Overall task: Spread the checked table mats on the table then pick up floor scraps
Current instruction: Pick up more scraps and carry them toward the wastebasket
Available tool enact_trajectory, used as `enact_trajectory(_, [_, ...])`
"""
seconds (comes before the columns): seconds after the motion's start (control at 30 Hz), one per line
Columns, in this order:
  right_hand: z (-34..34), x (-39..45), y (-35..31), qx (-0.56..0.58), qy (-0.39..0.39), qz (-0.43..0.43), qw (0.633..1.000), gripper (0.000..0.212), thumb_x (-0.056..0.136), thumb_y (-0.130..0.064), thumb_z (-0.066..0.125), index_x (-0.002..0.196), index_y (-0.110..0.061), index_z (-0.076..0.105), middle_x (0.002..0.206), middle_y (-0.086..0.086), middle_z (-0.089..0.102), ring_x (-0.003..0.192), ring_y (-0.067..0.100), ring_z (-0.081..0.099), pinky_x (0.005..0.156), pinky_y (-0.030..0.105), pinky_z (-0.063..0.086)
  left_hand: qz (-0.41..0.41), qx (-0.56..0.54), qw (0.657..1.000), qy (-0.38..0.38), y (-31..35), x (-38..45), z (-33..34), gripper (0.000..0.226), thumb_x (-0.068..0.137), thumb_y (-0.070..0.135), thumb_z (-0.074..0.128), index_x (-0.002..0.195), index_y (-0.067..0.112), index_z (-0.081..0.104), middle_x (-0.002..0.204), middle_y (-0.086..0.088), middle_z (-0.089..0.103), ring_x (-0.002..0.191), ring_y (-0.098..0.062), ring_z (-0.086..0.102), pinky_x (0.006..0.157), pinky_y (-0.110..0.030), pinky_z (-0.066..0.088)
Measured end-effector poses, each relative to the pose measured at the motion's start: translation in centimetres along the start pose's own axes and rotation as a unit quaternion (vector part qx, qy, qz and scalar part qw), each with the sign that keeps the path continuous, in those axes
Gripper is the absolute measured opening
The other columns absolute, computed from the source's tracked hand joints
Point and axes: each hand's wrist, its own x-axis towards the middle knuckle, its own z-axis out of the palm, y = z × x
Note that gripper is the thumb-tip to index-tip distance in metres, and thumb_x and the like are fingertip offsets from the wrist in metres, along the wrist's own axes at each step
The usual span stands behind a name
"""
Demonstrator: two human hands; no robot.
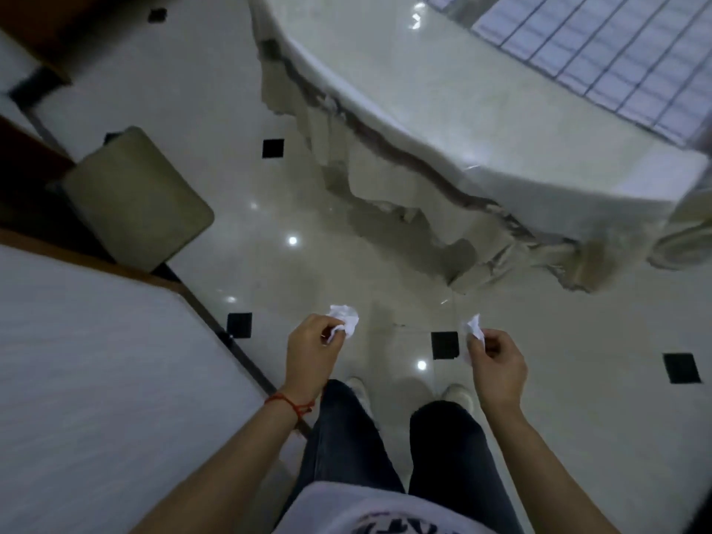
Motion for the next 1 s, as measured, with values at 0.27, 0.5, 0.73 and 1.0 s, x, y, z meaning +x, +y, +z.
enact_trajectory(0.27, [-12.4,-0.4,2.5,0.03,0.028,0.003,0.999,0.018,0.087,-0.032,0.06,0.074,-0.02,0.059,0.071,0.007,0.064,0.061,0.016,0.056,0.053,0.008,0.041,0.048,0.046,0.996,-0.064,9.9,-2.9,4.5,0.006,0.079,-0.002,0.064,0.079,-0.001,0.069,0.077,-0.009,0.064,0.072,-0.02,0.058,0.062,-0.019,0.043])
enact_trajectory(0.5, [-28.7,1.7,8.4,0.032,0.101,0.019,0.994,0.02,0.086,-0.032,0.061,0.078,-0.014,0.061,0.071,0.004,0.064,0.065,0.017,0.059,0.056,0.018,0.042,0.087,0.04,0.98,-0.176,20.6,-9.5,17.0,0.007,0.081,0.0,0.062,0.082,0.002,0.069,0.074,0.008,0.058,0.066,0.0,0.055,0.063,-0.011,0.04])
enact_trajectory(0.73, [-41.9,3.4,12.8,0.056,0.23,0.077,0.968,0.014,0.087,-0.021,0.061,0.074,-0.017,0.057,0.066,0.001,0.058,0.061,0.013,0.053,0.055,0.008,0.041,0.16,0.038,0.94,-0.299,31.2,-12.8,28.9,0.01,0.084,0.006,0.061,0.085,-0.001,0.068,0.083,-0.006,0.067,0.076,-0.009,0.059,0.065,-0.013,0.04])
enact_trajectory(1.0, [-46.4,9.6,13.3,0.112,0.288,0.138,0.941,0.022,0.086,-0.019,0.062,0.066,-0.022,0.053,0.062,-0.002,0.055,0.057,0.009,0.049,0.053,0.007,0.04,0.204,0.071,0.909,-0.356,38.9,-7.9,37.2,0.012,0.085,0.007,0.06,0.083,0.0,0.069,0.079,-0.002,0.064,0.074,-0.009,0.057,0.063,-0.005,0.039])
